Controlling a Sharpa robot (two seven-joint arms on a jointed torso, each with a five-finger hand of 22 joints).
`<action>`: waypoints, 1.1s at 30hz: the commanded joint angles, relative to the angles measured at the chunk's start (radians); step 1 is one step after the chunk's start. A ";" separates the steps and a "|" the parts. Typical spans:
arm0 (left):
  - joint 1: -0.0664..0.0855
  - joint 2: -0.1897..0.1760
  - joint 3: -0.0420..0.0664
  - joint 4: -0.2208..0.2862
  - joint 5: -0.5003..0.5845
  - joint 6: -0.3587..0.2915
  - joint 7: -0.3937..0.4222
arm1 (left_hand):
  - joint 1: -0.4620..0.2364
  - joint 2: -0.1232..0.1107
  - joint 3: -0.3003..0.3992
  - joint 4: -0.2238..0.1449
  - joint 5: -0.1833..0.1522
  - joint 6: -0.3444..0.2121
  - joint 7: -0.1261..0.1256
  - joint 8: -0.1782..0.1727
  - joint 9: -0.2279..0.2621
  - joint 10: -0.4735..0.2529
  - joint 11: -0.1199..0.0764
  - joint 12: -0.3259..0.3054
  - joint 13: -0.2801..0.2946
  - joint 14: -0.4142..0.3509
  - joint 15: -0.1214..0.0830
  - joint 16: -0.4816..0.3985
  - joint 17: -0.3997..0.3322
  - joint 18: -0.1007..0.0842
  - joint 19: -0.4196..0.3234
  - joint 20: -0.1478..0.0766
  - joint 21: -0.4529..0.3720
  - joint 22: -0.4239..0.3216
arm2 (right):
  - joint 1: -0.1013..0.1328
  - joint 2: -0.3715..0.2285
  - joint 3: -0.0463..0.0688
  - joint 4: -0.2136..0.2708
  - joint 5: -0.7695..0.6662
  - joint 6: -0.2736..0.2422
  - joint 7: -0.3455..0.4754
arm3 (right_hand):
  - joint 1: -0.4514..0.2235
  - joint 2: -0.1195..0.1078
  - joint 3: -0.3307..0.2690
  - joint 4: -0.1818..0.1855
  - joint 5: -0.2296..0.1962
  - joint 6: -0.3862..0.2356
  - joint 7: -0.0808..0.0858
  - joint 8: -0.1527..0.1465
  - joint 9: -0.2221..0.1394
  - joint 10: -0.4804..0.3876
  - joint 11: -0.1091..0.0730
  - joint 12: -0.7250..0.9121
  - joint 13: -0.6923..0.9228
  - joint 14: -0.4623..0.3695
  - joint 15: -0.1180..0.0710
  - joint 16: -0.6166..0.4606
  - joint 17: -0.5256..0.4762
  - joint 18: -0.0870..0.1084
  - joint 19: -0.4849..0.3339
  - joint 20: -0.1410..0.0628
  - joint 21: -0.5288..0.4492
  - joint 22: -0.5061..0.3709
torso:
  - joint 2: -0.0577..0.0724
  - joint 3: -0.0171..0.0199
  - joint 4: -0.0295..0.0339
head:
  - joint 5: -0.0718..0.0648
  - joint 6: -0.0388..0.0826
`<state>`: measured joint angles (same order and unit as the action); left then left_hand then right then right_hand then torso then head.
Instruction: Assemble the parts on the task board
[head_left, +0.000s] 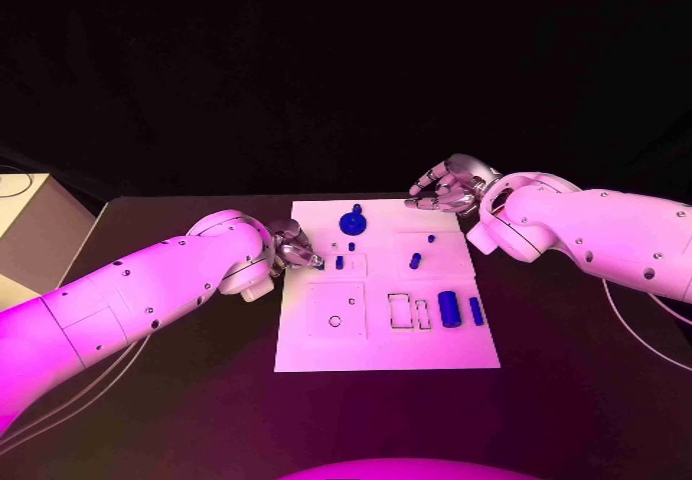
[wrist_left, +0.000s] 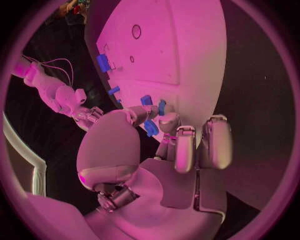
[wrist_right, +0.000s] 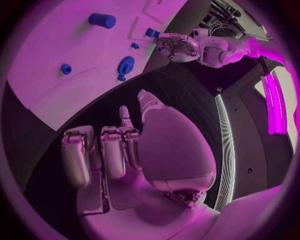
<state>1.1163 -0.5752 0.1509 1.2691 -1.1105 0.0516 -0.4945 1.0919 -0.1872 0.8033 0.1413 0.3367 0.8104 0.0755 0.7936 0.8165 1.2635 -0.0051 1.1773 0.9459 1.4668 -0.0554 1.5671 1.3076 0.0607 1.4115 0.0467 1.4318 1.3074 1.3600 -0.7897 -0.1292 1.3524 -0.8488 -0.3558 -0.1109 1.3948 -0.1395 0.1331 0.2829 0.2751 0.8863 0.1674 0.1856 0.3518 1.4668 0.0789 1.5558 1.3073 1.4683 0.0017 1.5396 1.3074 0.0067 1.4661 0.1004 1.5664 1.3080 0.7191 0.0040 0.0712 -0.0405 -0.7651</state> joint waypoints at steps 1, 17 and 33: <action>-0.001 0.002 -0.001 -0.002 -0.009 0.037 0.002 | -0.001 0.012 0.161 -0.167 0.000 0.004 -0.006 0.006 0.001 0.005 -0.003 -0.001 -0.001 0.104 -0.009 0.004 0.263 0.000 0.002 0.001 0.003 0.009 | 0.000 -0.001 0.001 0.001 -0.009 0.004 0.009 | -0.001 -0.005 0.008 0.001 0.004 -0.009 -0.001 0.006 0.001 0.081 0.003 -0.002 0.244 0.084 0.000 -0.006 0.187 -0.005 0.103 0.000 -0.001 0.258 | 0.000 -0.0001 0.0001 | -0.001 -0.002; 0.000 0.024 -0.002 -0.029 -0.026 0.051 -0.004 | -0.001 0.012 0.161 -0.168 -0.002 0.003 -0.006 0.005 -0.001 0.005 -0.003 -0.002 -0.002 0.104 -0.009 0.004 0.263 0.000 0.002 0.001 0.003 0.008 | 0.000 -0.001 0.001 0.002 -0.009 0.003 0.009 | -0.001 -0.005 0.008 0.001 0.004 -0.009 -0.001 0.006 0.001 0.081 0.003 -0.002 0.244 0.084 0.000 -0.006 0.187 -0.005 0.103 0.000 -0.001 0.258 | 0.001 -0.0001 -0.0007 | -0.002 -0.003; 0.001 0.049 -0.004 -0.049 -0.026 0.079 -0.006 | -0.025 0.008 0.137 -0.156 -0.007 0.006 -0.010 0.009 -0.006 0.020 -0.004 0.009 0.014 0.104 -0.009 0.004 0.263 0.000 0.002 0.001 0.002 0.010 | 0.000 -0.002 0.001 0.002 -0.009 0.003 0.007 | -0.001 -0.005 0.008 0.001 0.004 -0.009 -0.001 0.006 0.001 0.081 0.003 -0.002 0.244 0.084 0.000 -0.006 0.187 -0.005 0.103 0.000 -0.001 0.258 | 0.000 -0.0004 0.0012 | -0.005 -0.009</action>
<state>1.1256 -0.5322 0.1528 1.2208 -1.1340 0.0902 -0.4946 1.0798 -0.1755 0.7963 0.1342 0.3252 0.8184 0.0726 0.8047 0.8114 1.2747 -0.0089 1.1824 0.9587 1.4668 -0.0554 1.5671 1.3076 0.0606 1.4114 0.0467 1.4318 1.3080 1.3600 -0.7910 -0.1292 1.3531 -0.8497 -0.3558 -0.1113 1.3948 -0.1394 0.1331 0.2829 0.2750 0.8863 0.1674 0.1856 0.3516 1.4668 0.0789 1.5558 1.3073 1.4683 0.0017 1.5396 1.3074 0.0067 1.4661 0.1004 1.5664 1.3076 0.7200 0.0040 0.0715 -0.0447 -0.7726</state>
